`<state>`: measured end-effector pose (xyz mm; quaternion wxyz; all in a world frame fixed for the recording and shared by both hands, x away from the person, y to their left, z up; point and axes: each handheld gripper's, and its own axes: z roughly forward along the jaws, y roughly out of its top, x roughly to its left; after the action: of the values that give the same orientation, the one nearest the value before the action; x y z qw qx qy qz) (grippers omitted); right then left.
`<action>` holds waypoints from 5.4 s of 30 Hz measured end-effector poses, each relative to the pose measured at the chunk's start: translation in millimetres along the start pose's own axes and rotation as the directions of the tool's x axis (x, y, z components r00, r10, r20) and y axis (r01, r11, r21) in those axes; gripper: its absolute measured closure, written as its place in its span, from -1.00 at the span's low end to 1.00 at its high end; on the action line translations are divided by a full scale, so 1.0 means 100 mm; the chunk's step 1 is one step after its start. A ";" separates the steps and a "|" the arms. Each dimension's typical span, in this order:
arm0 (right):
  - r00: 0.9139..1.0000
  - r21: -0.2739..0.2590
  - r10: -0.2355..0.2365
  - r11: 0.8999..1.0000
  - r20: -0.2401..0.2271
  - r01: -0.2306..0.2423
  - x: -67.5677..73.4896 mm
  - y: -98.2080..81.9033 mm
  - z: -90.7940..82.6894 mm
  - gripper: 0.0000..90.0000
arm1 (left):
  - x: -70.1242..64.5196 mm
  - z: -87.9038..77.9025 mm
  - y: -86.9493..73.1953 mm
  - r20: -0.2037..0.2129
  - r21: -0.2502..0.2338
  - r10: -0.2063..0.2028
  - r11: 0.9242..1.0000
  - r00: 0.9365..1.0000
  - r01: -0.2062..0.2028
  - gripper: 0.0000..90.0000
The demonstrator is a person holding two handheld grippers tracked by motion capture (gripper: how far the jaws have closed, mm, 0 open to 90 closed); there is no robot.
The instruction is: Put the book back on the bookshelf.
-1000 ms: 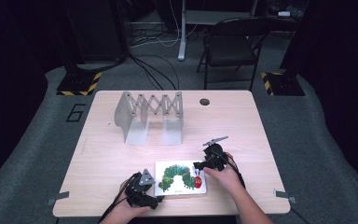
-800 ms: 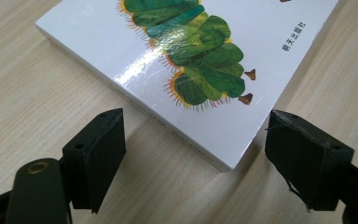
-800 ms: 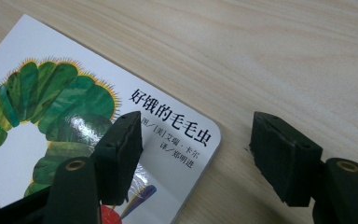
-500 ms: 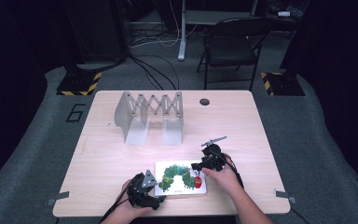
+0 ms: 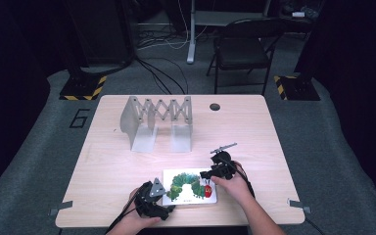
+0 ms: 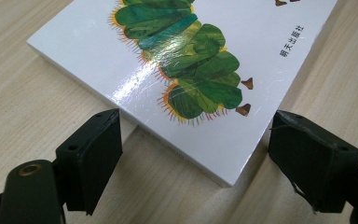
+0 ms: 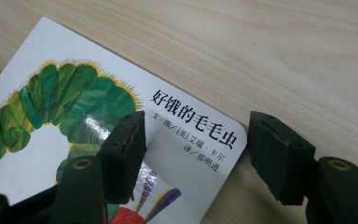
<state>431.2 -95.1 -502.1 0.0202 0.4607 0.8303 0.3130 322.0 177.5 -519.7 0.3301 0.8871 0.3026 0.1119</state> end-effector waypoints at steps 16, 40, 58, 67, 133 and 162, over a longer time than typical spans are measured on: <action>1.000 -0.003 0.025 1.000 -0.008 -0.025 0.01 0.01 -0.04 -0.15 | 0.01 0.01 -0.01 -0.003 -0.005 0.002 1.000 1.000 -0.002 -0.68; 1.000 -0.040 0.021 0.999 -0.010 -0.022 0.06 0.03 -0.15 -0.13 | -0.01 0.05 -0.01 -0.021 -0.013 -0.010 1.000 1.000 0.009 -0.87; 1.000 -0.064 0.011 0.998 -0.028 -0.013 0.14 0.05 -0.27 -0.11 | 0.00 0.06 -0.02 -0.036 -0.009 -0.029 1.000 0.999 0.029 -0.97; 0.999 -0.082 0.005 0.997 -0.037 -0.008 0.18 0.06 -0.31 -0.11 | 0.00 0.07 -0.02 -0.054 -0.005 -0.048 0.999 0.997 0.047 -1.00; 0.999 -0.115 0.001 0.993 -0.049 -0.006 0.22 0.09 -0.31 -0.07 | -0.20 0.03 0.05 -0.219 -0.025 0.057 0.998 0.974 -0.064 -0.79; 0.989 -0.038 0.091 0.995 -0.114 -0.096 0.05 0.10 -0.15 -0.29 | -0.23 0.04 0.03 -0.226 -0.059 0.066 0.995 0.972 -0.081 -0.69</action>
<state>431.5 -94.9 -483.4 -0.0309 0.4804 0.8005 0.3570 306.4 159.7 -520.9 0.3192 0.8677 0.3010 0.2335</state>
